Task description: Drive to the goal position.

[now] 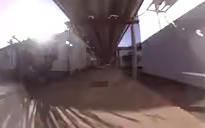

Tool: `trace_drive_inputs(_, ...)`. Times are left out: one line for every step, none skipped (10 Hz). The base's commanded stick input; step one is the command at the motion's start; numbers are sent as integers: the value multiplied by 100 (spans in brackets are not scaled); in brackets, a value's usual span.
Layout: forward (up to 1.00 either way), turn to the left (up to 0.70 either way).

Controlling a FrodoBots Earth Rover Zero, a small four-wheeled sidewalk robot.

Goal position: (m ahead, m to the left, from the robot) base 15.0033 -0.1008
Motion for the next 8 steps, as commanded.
trace_drive_inputs(70, 0)
trace_drive_inputs(70, 0)
trace_drive_inputs(70, 0)
trace_drive_inputs(70, 0)
trace_drive_inputs(70, 0)
trace_drive_inputs(70, 0)
trace_drive_inputs(70, -14)
trace_drive_inputs(70, -30)
